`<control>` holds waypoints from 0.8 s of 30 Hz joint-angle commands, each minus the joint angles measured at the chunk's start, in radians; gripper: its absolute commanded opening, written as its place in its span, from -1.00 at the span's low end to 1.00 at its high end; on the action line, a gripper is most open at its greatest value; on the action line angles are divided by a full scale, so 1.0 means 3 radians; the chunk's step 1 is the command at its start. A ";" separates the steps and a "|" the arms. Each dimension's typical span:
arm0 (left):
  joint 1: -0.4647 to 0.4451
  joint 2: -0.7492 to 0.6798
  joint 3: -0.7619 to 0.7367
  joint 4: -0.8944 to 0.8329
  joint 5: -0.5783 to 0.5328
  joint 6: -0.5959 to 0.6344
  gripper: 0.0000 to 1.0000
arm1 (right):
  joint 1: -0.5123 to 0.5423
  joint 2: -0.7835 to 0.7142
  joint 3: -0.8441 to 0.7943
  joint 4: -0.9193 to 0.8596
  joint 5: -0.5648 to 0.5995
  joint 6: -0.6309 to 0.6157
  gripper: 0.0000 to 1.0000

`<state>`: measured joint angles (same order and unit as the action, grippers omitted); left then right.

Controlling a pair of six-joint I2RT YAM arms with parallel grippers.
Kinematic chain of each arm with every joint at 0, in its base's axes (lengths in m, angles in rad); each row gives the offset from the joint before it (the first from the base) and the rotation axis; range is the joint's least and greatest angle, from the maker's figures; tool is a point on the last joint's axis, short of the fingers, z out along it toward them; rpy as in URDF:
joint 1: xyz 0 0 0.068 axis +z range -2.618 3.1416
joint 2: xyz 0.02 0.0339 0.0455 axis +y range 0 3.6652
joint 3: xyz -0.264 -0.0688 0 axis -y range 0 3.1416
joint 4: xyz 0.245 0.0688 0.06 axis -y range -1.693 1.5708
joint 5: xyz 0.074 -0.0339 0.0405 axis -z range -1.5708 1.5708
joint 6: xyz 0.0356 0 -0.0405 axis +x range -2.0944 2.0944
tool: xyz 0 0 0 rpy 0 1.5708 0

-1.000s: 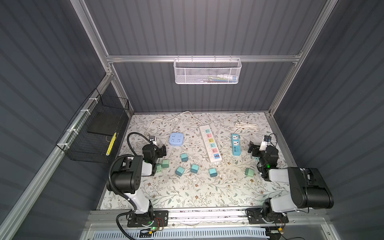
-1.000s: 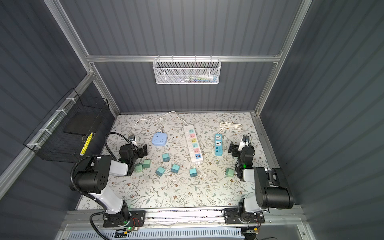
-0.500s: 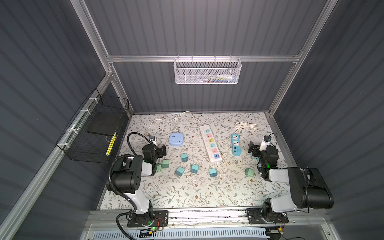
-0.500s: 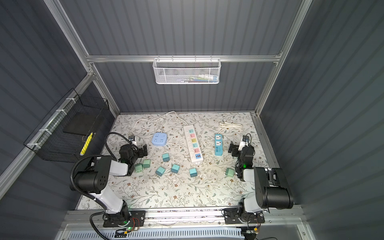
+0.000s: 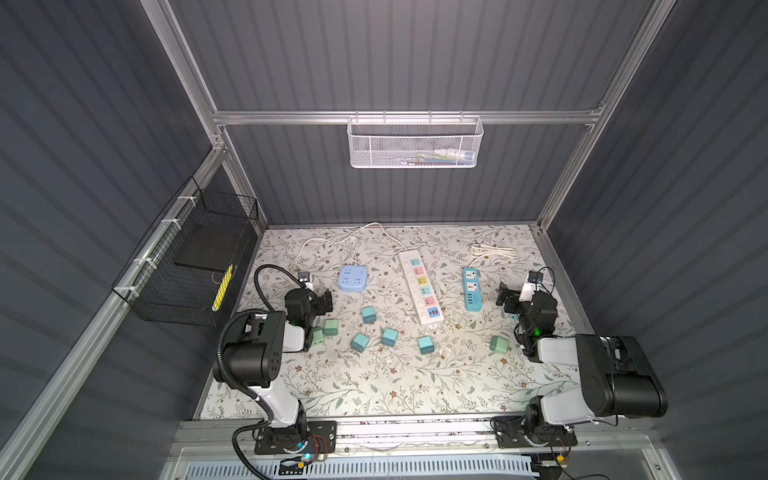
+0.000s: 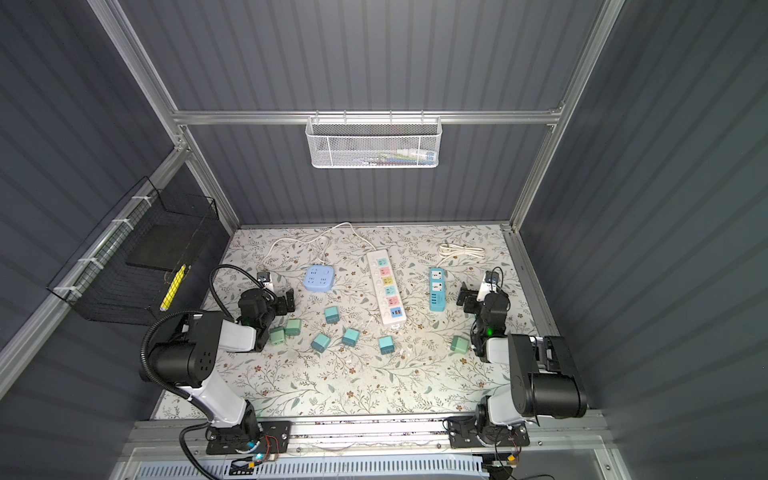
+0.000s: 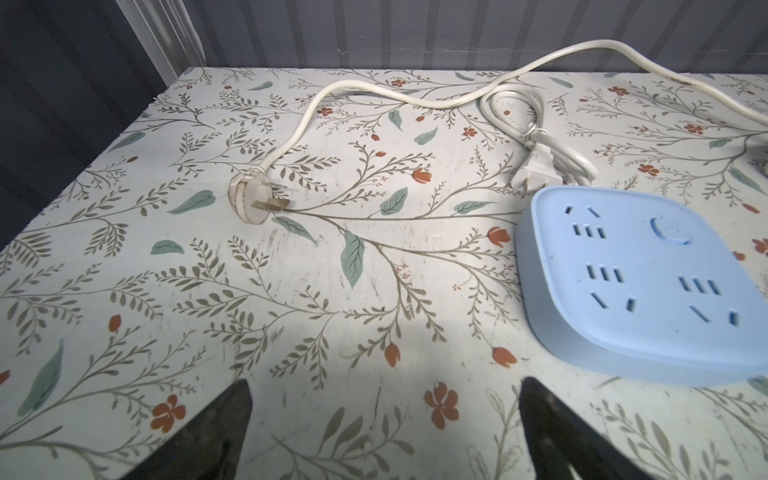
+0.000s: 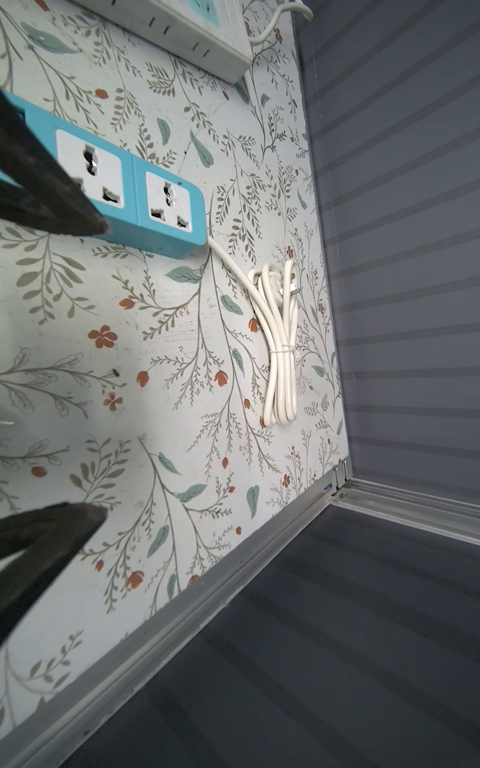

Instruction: Insert the plug

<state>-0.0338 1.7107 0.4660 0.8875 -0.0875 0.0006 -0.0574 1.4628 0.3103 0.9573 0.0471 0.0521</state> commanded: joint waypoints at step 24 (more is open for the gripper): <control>0.0005 -0.1692 0.2165 -0.3531 0.0346 -0.1430 0.99 | 0.0522 -0.0202 0.3545 -0.5435 -0.0229 0.1020 0.60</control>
<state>-0.0330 1.1572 1.0561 -0.1074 -0.1036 -0.4023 0.0086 1.3853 1.3186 -0.5327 -0.0513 0.3866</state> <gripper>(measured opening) 0.998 0.792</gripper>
